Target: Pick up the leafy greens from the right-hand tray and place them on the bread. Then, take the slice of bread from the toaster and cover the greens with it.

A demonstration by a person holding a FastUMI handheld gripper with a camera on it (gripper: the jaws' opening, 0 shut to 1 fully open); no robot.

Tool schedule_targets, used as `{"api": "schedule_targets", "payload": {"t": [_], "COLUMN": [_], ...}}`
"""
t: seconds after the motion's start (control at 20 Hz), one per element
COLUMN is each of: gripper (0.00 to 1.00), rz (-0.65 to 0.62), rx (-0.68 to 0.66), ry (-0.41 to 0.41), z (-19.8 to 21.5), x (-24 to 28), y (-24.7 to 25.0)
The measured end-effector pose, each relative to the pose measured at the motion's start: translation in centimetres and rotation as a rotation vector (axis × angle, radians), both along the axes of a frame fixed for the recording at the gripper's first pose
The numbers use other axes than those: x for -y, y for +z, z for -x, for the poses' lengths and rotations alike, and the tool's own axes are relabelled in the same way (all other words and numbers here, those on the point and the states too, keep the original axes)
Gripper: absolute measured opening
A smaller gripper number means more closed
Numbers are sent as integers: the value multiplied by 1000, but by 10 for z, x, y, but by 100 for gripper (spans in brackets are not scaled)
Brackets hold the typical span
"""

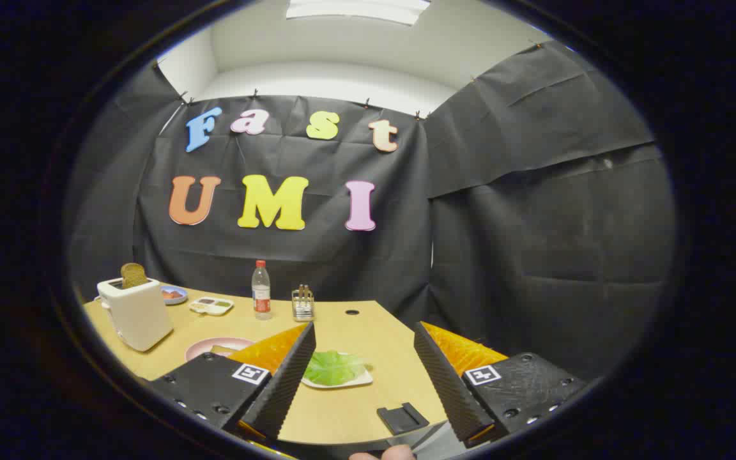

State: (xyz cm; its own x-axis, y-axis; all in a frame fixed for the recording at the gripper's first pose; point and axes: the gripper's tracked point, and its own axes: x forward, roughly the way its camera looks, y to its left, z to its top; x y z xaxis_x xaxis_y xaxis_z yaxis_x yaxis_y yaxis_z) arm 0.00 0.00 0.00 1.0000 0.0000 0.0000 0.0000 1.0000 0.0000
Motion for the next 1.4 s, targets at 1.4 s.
{"api": "schedule_targets", "payload": {"t": [1.4], "gripper": [95], "rz": [-232], "rx": [-274], "ry": [180], "z": [-133], "x": [16], "y": [-47]}}
